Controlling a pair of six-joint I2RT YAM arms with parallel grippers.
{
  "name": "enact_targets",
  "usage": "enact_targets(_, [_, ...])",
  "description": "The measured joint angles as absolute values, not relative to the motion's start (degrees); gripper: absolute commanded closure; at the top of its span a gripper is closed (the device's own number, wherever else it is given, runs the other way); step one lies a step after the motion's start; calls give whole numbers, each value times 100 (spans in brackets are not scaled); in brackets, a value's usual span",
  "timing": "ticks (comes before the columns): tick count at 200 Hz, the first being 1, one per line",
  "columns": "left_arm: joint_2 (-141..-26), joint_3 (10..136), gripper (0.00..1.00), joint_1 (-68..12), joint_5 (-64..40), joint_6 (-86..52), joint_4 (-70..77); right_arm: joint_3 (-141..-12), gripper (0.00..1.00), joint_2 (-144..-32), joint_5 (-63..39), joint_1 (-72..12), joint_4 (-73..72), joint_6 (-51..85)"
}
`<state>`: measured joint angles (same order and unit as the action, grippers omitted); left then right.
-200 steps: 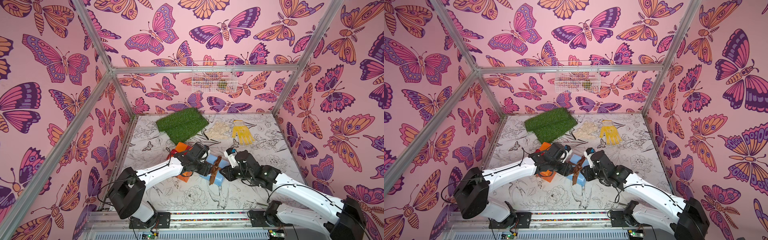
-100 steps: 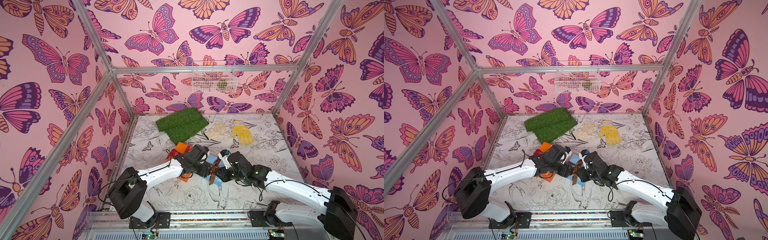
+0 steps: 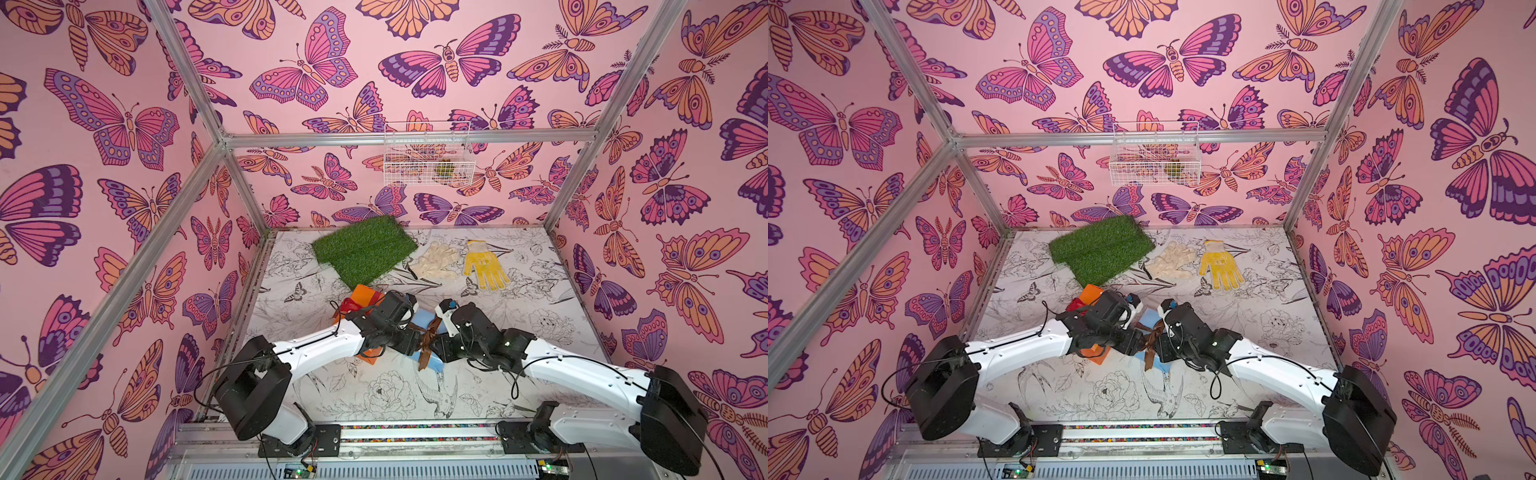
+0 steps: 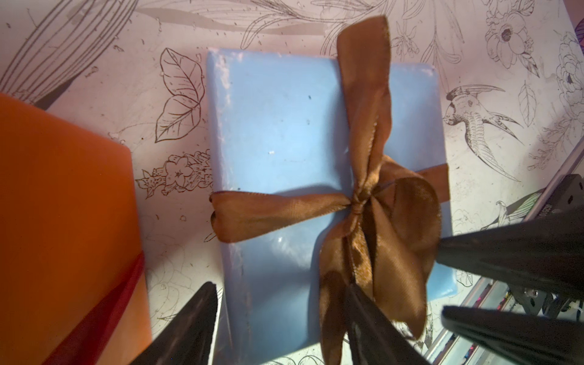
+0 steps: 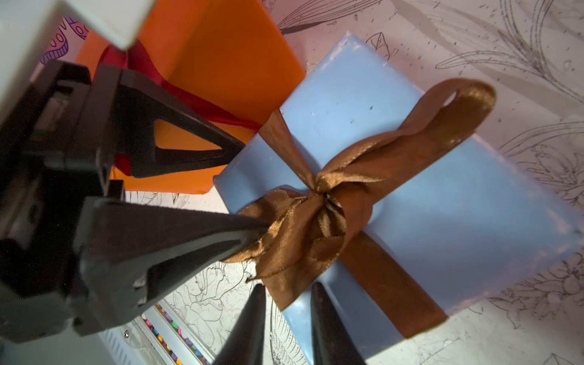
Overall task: Untie the ribbon bows on the gift boxes
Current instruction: Untie the ribbon from the gift box.
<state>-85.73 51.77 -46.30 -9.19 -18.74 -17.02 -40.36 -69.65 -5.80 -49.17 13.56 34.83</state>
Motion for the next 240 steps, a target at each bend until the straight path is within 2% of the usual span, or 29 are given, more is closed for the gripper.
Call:
enact_targets(114, [-8558, 5175, 34, -4630, -917, -1874, -1649, -3830, 78, -7201, -563, -4917, 838, 3625])
enact_targets(185, [-8558, 5170, 34, -4630, -895, -1874, -1636, -3747, 100, -7201, -561, -4917, 705, 3669])
enact_targets(240, [-8565, 5105, 34, -4630, -810, -1879, -1612, -3752, 100, -6895, -482, -4890, 1074, 3590])
